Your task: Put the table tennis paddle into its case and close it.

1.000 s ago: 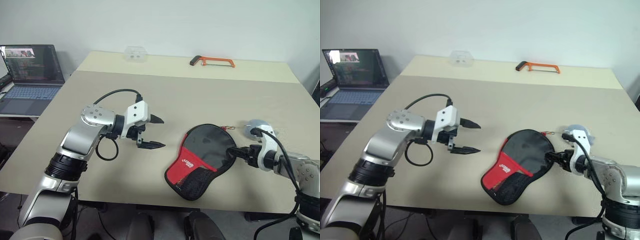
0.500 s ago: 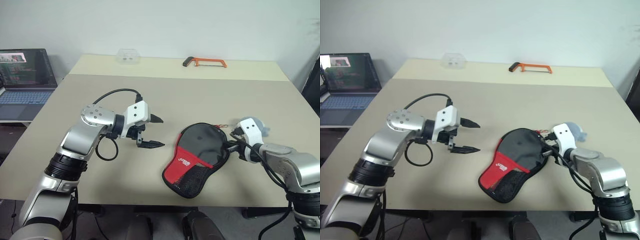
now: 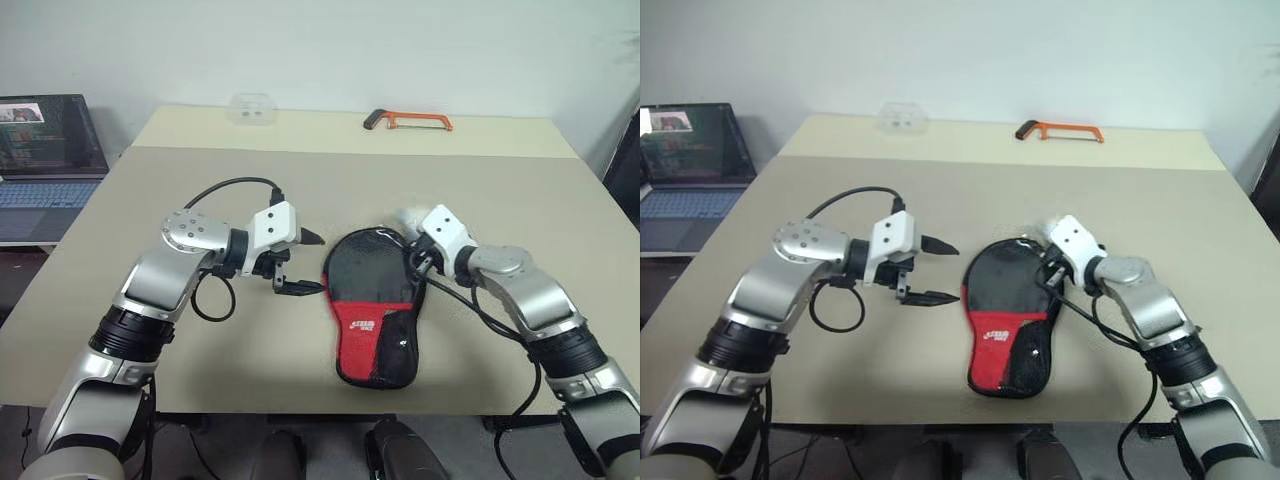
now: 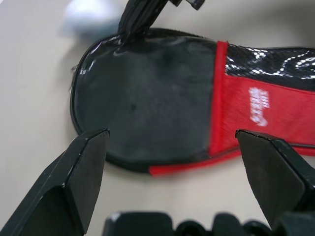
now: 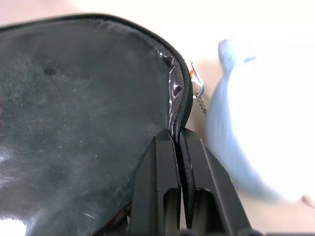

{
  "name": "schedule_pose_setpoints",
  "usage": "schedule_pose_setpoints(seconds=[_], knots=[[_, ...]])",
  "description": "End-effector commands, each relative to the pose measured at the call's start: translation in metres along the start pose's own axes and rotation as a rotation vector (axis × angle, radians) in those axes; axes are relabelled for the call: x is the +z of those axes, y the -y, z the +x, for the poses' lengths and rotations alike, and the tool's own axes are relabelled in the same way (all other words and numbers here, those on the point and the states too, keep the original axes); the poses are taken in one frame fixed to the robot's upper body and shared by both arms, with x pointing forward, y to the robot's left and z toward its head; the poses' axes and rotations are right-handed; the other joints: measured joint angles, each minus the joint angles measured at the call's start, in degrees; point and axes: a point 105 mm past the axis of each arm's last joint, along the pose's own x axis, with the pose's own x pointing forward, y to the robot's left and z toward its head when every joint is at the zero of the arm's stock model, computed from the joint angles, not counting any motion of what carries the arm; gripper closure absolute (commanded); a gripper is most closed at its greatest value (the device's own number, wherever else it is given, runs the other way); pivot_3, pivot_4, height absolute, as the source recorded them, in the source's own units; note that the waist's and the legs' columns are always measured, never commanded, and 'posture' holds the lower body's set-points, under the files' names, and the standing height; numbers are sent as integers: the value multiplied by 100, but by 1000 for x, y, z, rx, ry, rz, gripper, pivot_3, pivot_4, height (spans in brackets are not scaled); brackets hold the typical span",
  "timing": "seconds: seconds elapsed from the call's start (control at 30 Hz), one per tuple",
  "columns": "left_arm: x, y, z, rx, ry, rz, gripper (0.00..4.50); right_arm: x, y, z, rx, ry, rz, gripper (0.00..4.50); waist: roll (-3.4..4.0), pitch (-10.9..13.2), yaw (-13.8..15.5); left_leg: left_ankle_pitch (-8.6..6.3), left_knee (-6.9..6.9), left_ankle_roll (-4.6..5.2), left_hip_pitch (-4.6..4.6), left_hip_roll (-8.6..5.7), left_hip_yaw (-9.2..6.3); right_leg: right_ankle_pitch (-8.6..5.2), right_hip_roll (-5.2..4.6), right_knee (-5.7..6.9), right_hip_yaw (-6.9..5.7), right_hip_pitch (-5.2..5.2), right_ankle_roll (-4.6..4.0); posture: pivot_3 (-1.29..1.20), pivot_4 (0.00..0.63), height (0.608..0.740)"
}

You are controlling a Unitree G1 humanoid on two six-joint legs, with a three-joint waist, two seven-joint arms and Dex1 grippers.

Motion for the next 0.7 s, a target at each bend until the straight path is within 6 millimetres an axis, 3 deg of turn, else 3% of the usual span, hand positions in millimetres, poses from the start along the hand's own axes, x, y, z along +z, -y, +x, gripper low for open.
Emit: schedule_pose_setpoints(seconds=[0.03,0.23,0.37,0.57,0.7], knots=[[8,-1,-10,34,2,36,0,17,-15,-1,74,57,-58,4484,2,1,43,0,4,0,-34,0,-1,1,0,6,1,-38,-1,0,150,740],[6,2,-13,44,-9,27,0,-14,-23,-17,113,-30,-48,4484,2,1,179,0,7,-1,-46,-2,-1,0,-4,7,-1,-50,-2,0,150,740],[5,3,-11,42,-13,25,0,-23,-30,-26,134,-57,-44,4484,2,1,208,0,14,0,-38,-5,0,0,-5,11,-9,-37,-2,0,150,740],[7,2,-7,35,-8,33,0,-25,-23,-28,91,-68,-40,4484,2,1,211,0,14,0,-38,-5,-2,0,-3,10,-12,-35,-2,0,150,740],[9,0,-4,30,0,41,0,-13,-16,-23,65,-25,-49,4484,2,1,205,1,17,0,-38,-5,-1,1,-4,12,-12,-34,-2,0,150,740]])
